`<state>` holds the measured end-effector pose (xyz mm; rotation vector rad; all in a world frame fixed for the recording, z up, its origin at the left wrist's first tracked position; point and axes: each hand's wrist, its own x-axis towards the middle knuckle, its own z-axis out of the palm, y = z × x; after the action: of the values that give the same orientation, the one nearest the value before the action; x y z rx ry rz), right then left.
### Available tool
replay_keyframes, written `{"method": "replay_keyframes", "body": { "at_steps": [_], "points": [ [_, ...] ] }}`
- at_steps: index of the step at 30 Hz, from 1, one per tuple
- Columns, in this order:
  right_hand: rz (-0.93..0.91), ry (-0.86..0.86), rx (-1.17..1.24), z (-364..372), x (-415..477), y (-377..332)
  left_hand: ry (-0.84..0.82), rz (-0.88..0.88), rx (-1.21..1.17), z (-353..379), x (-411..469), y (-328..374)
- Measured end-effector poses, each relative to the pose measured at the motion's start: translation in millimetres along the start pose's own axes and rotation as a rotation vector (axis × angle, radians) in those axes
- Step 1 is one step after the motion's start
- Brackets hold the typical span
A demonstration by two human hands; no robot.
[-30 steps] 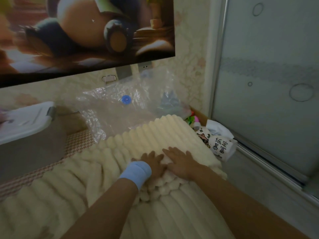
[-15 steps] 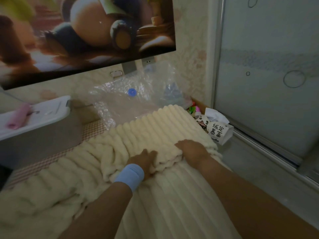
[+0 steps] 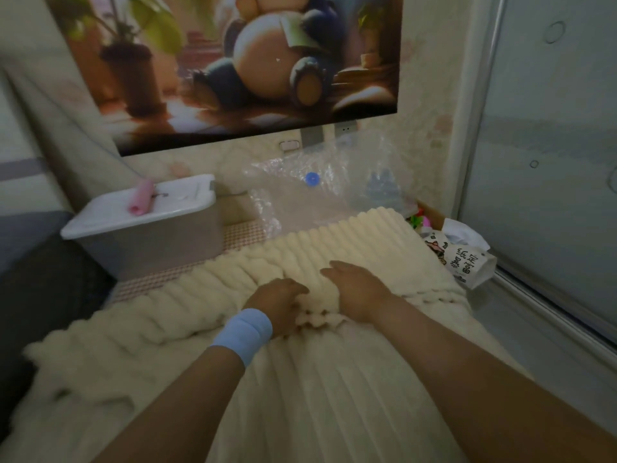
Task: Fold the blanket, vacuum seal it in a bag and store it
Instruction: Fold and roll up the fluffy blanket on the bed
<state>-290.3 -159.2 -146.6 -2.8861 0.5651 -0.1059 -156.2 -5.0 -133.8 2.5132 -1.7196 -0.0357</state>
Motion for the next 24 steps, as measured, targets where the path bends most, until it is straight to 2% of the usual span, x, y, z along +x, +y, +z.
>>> {"method": "replay_keyframes", "body": {
  "at_steps": [3,6,8,10,12,14,16,19,22,24],
  "points": [
    [-0.208,-0.001,0.073,10.3,7.4,-79.0,0.003,-0.081,0.047,-11.1,-39.5,-37.3],
    [-0.340,-0.045,0.070,20.5,10.2,-140.7,-0.029,-0.192,0.066,-10.0,-86.0,-69.9],
    [-0.355,-0.084,0.062,30.2,18.4,-166.9,-0.110,-0.316,0.024,-2.5,-115.4,-91.3],
    [-0.328,-0.149,0.061,37.1,26.2,-186.1,-0.272,-0.403,0.031,6.5,-136.9,-113.6],
    [-0.319,-0.243,-0.062,45.1,32.2,-197.1,-0.432,-0.431,0.064,10.0,-151.9,-131.0],
    [-0.330,-0.288,-0.295,58.5,33.5,-208.3,-0.463,-0.413,0.087,8.4,-166.3,-139.6],
    [-0.330,-0.224,-0.434,74.0,33.2,-218.3,-0.382,-0.373,0.115,5.9,-171.3,-145.5],
    [-0.307,-0.028,-0.378,92.2,44.6,-228.2,-0.235,-0.276,0.179,-10.4,-176.4,-151.6],
    [-0.278,0.153,-0.185,87.8,59.9,-247.4,-0.128,-0.392,0.208,-55.4,-185.3,-162.4],
    [-0.289,0.207,0.060,79.2,61.0,-273.0,-0.204,-0.536,0.230,-84.7,-199.6,-176.9]
  ]
}}
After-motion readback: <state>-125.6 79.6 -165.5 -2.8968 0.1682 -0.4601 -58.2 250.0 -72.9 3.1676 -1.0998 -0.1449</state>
